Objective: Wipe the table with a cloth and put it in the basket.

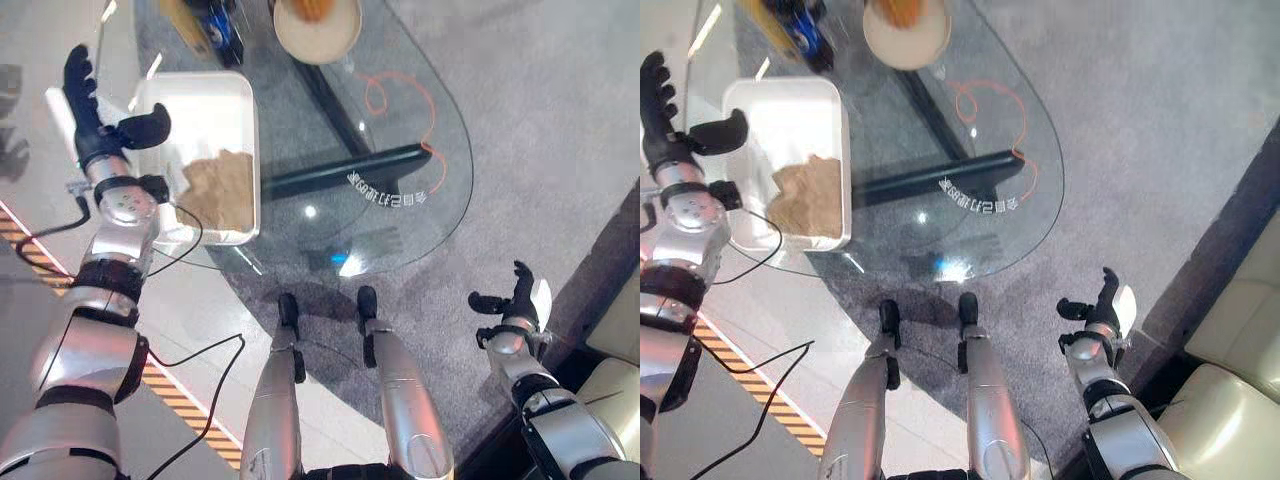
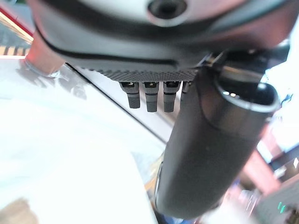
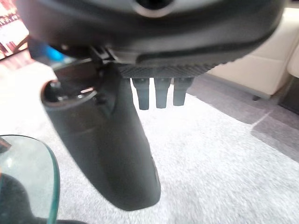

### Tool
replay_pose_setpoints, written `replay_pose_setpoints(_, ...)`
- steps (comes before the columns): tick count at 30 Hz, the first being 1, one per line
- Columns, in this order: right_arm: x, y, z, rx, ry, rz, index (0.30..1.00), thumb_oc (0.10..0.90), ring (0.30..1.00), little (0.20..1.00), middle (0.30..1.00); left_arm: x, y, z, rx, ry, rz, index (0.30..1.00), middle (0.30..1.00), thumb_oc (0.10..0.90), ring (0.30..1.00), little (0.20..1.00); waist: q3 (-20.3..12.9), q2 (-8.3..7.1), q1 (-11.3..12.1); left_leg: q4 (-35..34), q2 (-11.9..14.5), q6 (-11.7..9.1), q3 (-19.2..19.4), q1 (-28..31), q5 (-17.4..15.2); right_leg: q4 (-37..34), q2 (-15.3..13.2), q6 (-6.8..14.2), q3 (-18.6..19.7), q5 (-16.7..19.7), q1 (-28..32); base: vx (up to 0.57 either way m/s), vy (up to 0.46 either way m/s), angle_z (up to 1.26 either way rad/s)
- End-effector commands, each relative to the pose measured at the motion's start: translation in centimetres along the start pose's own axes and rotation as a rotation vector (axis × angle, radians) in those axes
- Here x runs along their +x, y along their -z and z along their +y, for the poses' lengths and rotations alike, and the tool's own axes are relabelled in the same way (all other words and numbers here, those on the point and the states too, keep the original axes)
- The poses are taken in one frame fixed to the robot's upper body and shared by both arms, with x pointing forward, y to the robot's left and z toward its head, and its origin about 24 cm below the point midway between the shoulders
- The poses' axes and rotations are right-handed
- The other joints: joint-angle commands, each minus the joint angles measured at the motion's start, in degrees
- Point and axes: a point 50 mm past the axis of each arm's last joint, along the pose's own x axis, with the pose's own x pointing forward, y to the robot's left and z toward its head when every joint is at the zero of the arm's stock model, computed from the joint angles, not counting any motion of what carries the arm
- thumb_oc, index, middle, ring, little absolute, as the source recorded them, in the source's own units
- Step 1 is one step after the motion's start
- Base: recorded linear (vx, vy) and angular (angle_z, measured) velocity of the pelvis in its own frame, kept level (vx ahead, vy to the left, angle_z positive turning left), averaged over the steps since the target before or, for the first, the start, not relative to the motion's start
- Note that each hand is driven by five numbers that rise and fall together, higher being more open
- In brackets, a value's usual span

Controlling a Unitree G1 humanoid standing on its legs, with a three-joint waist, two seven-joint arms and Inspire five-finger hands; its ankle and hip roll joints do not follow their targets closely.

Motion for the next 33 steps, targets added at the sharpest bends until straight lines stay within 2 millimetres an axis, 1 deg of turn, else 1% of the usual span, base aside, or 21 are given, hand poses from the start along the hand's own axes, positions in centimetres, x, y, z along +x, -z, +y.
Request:
replay_pose_setpoints(1,-0.6,3.6,-2.0,-0.003,-0.003,0.093,0.9,0.8,0.9,0.9,0.9,0.4,0.4,4.7,-0.008,-0.071,-0.056,0.9,0.9,0.8,0.9,0.9,-6.73,0.0,2.09,-2.42,-4.08,1.74,1.19,3.75,-2.12,-5.71,-0.92,2.04,-2.18,1.13,5.08,0.07,-0.011,-0.02)
replay_pose_setpoints(3,-1.4,5.3,-1.8,-0.014,-0.057,0.141,0.9,0.8,0.9,0.9,0.9,-0.7,2.7,5.4,-0.002,-0.059,0.003,0.9,0.9,0.8,0.9,0.9,-8.35,0.02,2.45,-4.81,-4.11,1.7,1.15,6.4,-1.71,-7.86,-1.3,2.19,-2.5,1.5,8.03,0.08,-0.012,-0.07)
replay_pose_setpoints(5,-2.5,7.3,-1.7,-0.027,-0.098,0.21,0.9,0.8,0.9,0.9,0.9,-2.5,5.5,6.3,0.006,-0.036,0.069,0.9,0.9,0.8,0.9,0.9,-10.85,0.14,2.79,-7.87,-4.06,1.46,1.01,9.84,-1.12,-10.95,-1.7,2.47,-3.03,2.07,12.02,0.14,0.002,-0.05)
replay_pose_setpoints(6,-3.4,9.0,-1.8,-0.047,-0.134,0.263,0.9,0.8,0.9,0.9,0.9,-4.3,8.1,7.1,0.025,-0.01,0.147,0.9,0.9,0.8,0.9,0.9,-12.92,0.23,3.09,-9.68,-4.11,1.33,0.98,12.42,-0.93,-13.11,-1.83,2.65,-3.29,2.37,15.11,0.16,0.014,0.02)
replay_pose_setpoints(7,-3.7,9.4,-1.8,-0.048,-0.142,0.279,0.9,0.8,0.9,0.9,0.9,-4.8,8.7,7.3,0.033,-0.003,0.164,0.9,0.9,0.8,0.9,0.9,-13.37,0.26,3.13,-10.13,-4.12,1.31,0.94,13.05,-0.85,-13.63,-1.83,2.7,-3.34,2.46,15.85,0.14,0.019,0.01)
replay_pose_setpoints(9,-4.9,11.2,-1.7,-0.074,-0.191,0.34,0.9,0.8,0.9,0.9,0.9,-7.5,11.8,8.2,0.049,0.022,0.27,0.9,0.9,0.8,0.9,0.9,-15.56,0.26,3.62,-11.58,-4.14,1.34,0.73,15.35,-0.65,-15.29,-1.9,2.84,-3.68,2.83,18.52,0.1,0.02,0.05)
replay_pose_setpoints(11,-5.8,12.4,-1.8,-0.088,-0.22,0.389,0.9,0.8,0.9,0.9,0.9,-9.8,14.1,9.0,0.069,0.04,0.355,0.9,0.9,0.8,0.9,0.9,-17.44,0.19,3.97,-12.34,-4.09,1.39,0.59,16.98,-0.67,-16.17,-1.94,3.01,-3.98,2.95,20.37,0.12,0.026,0.12)
replay_pose_setpoints(12,-6.5,13.3,-1.7,-0.101,-0.251,0.422,0.9,0.8,0.9,0.9,0.9,-11.7,15.6,9.3,0.099,0.061,0.412,0.9,0.9,0.8,0.9,0.9,-18.84,0.12,4.2,-12.69,-4.03,1.45,0.52,17.91,-0.82,-16.68,-1.9,3.05,-4.17,2.94,21.54,0.13,0.045,0.21)
replay_pose_setpoints(14,-8.0,14.8,-1.5,-0.138,-0.307,0.475,0.9,0.8,0.9,0.9,0.9,-15.0,18.1,10.0,0.159,0.108,0.535,0.9,0.9,0.8,0.9,0.9,-21.32,0.11,4.43,-13.29,-3.96,1.55,0.62,19.58,-1.14,-17.59,-1.89,3.14,-4.55,2.87,23.57,0.14,0.06,0.13)
replay_pose_setpoints(16,-9.0,15.8,-1.3,-0.174,-0.357,0.515,0.9,0.8,0.9,0.9,0.9,-17.5,19.9,10.6,0.202,0.154,0.648,0.9,0.9,0.8,0.9,0.9,-23.2,0.11,4.47,-13.29,-3.82,1.59,0.91,20.75,-1.6,-18.31,-1.9,3.24,-4.74,2.78,25.23,0.12,0.049,0.01)
replay_pose_setpoints(17,-9.6,16.4,-1.2,-0.193,-0.387,0.54,0.9,0.8,0.9,0.9,0.9,-19.4,21.0,10.8,0.222,0.19,0.733,0.9,0.9,0.8,0.9,0.9,-24.23,-0.04,4.54,-13.29,-3.74,1.61,0.92,21.47,-2.03,-18.67,-1.88,3.23,-4.88,2.62,26.07,0.07,0.034,0.0)
replay_pose_setpoints(19,-10.0,16.7,-1.0,-0.201,-0.413,0.558,0.9,0.8,0.9,0.9,0.9,-20.9,21.8,10.8,0.254,0.243,0.789,0.9,0.9,0.8,0.9,0.9,-24.82,-0.15,4.6,-13.29,-3.69,1.63,0.95,22.05,-2.23,-18.84,-1.91,3.25,-4.9,2.49,26.73,0.02,0.012,-0.01)
replay_pose_setpoints(20,-10.1,16.8,-1.0,-0.206,-0.423,0.563,0.9,0.8,0.9,0.9,0.9,-21.4,22.0,10.8,0.264,0.258,0.807,0.9,0.9,0.8,0.9,0.9,-24.98,-0.18,4.62,-13.29,-3.67,1.64,0.97,22.24,-2.31,-18.89,-1.91,3.24,-4.89,2.45,26.93,0.0,0.0,0.0)
replay_pose_setpoints(21,-10.3,16.9,-0.9,-0.216,-0.442,0.57,0.9,0.8,0.9,0.9,0.9,-22.4,22.4,10.9,0.275,0.279,0.841,0.9,0.9,0.8,0.9,0.9,-25.25,-0.22,4.64,-13.29,-3.62,1.69,1.01,22.58,-2.43,-18.89,-1.91,3.18,-4.92,2.4,27.2,0.04,0.012,0.02)
replay_pose_setpoints(22,-11.0,17.4,-0.4,-0.227,-0.481,0.596,0.9,0.8,0.9,0.9,0.9,-25.4,23.6,10.8,0.299,0.363,0.953,0.9,0.9,0.8,0.9,0.9,-25.94,-0.42,4.73,-13.29,-3.54,1.79,1.0,23.51,-2.84,-19.3,-1.93,3.23,-4.97,2.31,28.22,0.04,0.008,0.01)
replay_pose_setpoints(24,-11.6,17.6,0.1,-0.241,-0.524,0.619,0.9,0.8,0.9,0.9,0.9,-27.7,24.3,10.6,0.285,0.42,1.048,0.9,0.9,0.8,0.9,0.9,-26.52,-0.48,4.84,-13.29,-3.54,1.88,1.04,24.17,-3.23,-19.85,-1.99,3.3,-5.14,2.33,29.03,0.04,0.006,-0.02)
replay_pose_setpoints(25,-11.8,17.7,0.2,-0.247,-0.536,0.627,0.9,0.8,0.9,0.9,0.9,-28.5,24.5,10.5,0.285,0.44,1.078,0.9,0.9,0.8,0.9,0.9,-26.7,-0.48,4.86,-13.29,-3.54,1.9,1.08,24.34,-3.31,-20.02,-2.0,3.33,-5.22,2.34,29.26,0.04,0.008,0.0)
replay_pose_setpoints(26,-12.2,18.0,0.4,-0.253,-0.55,0.646,0.9,0.8,0.9,0.9,0.9,-30.0,24.7,10.2,0.282,0.468,1.117,0.9,0.9,0.8,0.9,0.9,-26.91,-0.46,4.9,-13.29,-3.49,1.93,1.21,24.7,-3.43,-20.3,-2.04,3.36,-5.44,2.4,29.73,0.04,0.008,0.0)
replay_pose_setpoints(28,-12.8,18.4,0.7,-0.258,-0.57,0.69,0.9,0.8,0.9,0.9,0.9,-32.2,25.0,9.5,0.278,0.537,1.191,0.9,0.9,0.8,0.9,0.9,-27.21,-0.5,5.0,-13.29,-3.39,1.86,1.26,25.15,-3.56,-20.94,-2.12,3.5,-5.63,2.64,30.35,0.02,0.003,0.0)
replay_pose_setpoints(31,-13.6,18.9,1.0,-0.267,-0.595,0.762,0.9,0.8,0.9,0.9,0.9,-34.4,25.2,8.5,0.296,0.656,1.262,0.9,0.9,0.8,0.9,0.9,-27.43,-0.48,5.04,-13.29,-3.29,1.89,1.4,25.66,-3.83,-21.56,-2.07,3.55,-5.85,2.92,30.88,0.0,0.0,0.0)
replay_pose_setpoints(33,-14.1,19.2,1.2,-0.282,-0.617,0.796,0.9,0.8,0.9,0.9,0.9,-35.3,25.2,8.0,0.298,0.692,1.287,0.9,0.9,0.8,0.9,0.9,-27.65,-0.47,5.08,-13.29,-3.13,1.9,1.61,25.99,-3.96,-21.84,-2.06,3.55,-6.09,3.02,31.29,0.0,0.0,0.0)
